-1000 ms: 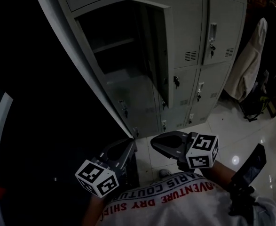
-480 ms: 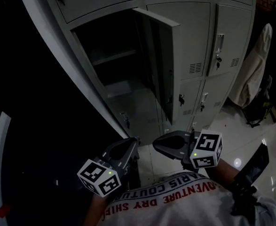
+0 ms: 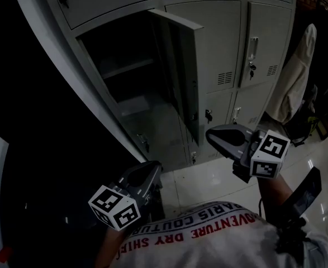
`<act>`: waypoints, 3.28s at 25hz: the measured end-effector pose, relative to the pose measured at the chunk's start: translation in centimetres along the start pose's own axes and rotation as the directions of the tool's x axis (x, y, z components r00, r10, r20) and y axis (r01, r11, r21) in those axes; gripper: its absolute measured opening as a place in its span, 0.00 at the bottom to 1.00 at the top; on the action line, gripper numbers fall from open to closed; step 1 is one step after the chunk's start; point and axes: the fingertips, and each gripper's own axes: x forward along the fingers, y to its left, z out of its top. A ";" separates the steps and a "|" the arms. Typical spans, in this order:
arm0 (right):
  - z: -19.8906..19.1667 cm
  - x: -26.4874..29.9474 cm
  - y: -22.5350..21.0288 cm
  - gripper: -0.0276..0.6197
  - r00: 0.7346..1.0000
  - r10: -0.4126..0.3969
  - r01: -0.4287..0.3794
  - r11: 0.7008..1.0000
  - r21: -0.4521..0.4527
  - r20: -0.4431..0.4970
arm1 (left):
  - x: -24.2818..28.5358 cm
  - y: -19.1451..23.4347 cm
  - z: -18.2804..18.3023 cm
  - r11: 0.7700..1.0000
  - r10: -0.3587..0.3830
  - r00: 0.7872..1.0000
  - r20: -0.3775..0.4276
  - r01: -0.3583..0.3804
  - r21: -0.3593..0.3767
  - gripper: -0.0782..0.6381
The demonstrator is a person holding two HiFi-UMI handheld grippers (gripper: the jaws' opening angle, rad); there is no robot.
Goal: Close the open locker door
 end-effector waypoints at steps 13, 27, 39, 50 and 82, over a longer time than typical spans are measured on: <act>4.8 2.6 -7.7 0.03 0.980 -0.187 0.192 0.978 -0.077 0.068 | -0.4 2.3 0.8 1.000 0.012 0.999 0.034 -0.011 -0.018 0.12; 3.3 9.3 -1.9 0.02 0.999 0.031 -0.028 0.996 -0.084 0.036 | -1.5 4.8 1.6 0.997 0.077 0.995 0.058 -0.076 -0.018 0.12; 0.5 20.5 -0.5 0.03 0.988 0.147 -0.151 0.983 -0.105 -0.043 | -3.9 8.0 2.7 0.986 0.166 0.983 0.081 -0.164 -0.029 0.12; 0.5 29.6 -2.9 0.03 0.981 0.190 -0.192 0.980 -0.047 -0.028 | -7.1 11.8 1.4 0.958 0.280 0.957 0.073 -0.273 -0.091 0.12; -6.9 24.0 2.1 0.03 0.957 0.180 -0.159 0.981 0.110 -0.227 | -10.8 9.4 -1.7 0.968 0.231 0.972 0.041 -0.225 -0.111 0.12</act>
